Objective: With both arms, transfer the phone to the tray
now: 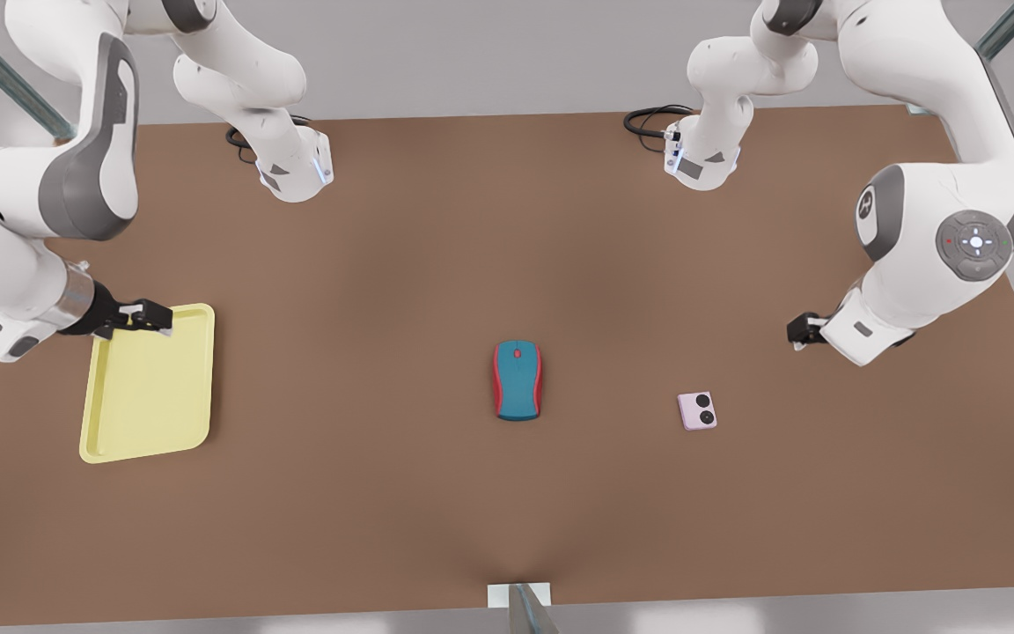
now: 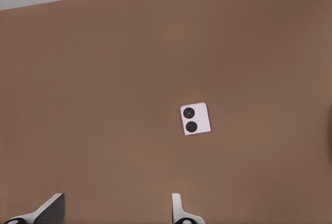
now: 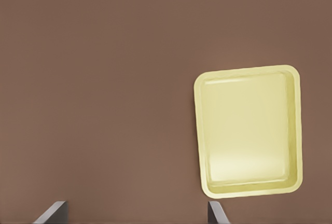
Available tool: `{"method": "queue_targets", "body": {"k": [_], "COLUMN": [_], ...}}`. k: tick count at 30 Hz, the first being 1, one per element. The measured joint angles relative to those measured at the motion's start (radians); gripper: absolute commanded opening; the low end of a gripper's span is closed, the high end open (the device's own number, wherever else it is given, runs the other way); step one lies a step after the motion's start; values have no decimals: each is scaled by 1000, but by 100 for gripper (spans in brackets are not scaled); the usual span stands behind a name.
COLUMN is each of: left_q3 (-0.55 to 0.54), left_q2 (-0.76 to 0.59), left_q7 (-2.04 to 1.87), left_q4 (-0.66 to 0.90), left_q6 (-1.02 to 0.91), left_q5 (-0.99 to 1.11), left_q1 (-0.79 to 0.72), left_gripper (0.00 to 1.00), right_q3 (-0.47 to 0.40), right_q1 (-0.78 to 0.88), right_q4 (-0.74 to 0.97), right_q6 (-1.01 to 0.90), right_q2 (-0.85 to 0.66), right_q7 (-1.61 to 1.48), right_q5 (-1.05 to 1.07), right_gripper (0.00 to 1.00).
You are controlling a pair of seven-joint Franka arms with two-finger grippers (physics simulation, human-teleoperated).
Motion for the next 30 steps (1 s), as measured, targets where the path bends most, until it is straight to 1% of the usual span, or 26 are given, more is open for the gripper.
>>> {"method": "queue_targets", "body": {"k": [3,7,9,11,16,24,27,30], "left_q3": [-4,-9,-10,-10,-3,17,33,45], "left_q2": [45,188,221,241,304,402,420,433], "left_q7": [-6,-49,-79,-110,-173,-243,-262,-277], "left_q4": [0,-12,-99,-171,-225,-236,-288,-299], "left_q6": [16,114,205,303,459,579,629,662], "left_q5": [-2,-6,-10,-18,-38,-119,-137,-144], "left_q1": [-11,-124,-140,-142,-131,-114,-114,-114], "left_gripper": [100,100,100,100,100,100,100,100], "right_q3": [1,3,5,6,4,4,3,-1], "right_q1": [11,15,14,14,20,27,28,29], "right_q4": [-33,-74,-76,-81,-115,-120,-118,-126], "right_q6": [37,79,92,101,119,137,140,142], "right_q2": [-7,-19,-16,-14,-14,-13,-9,-11], "right_q7": [-4,-7,-8,-8,-10,-13,-14,-16], "right_q5": [4,5,5,4,-5,-12,-14,-22], "right_gripper": [100,100,100,100,100,100,100,100]}}
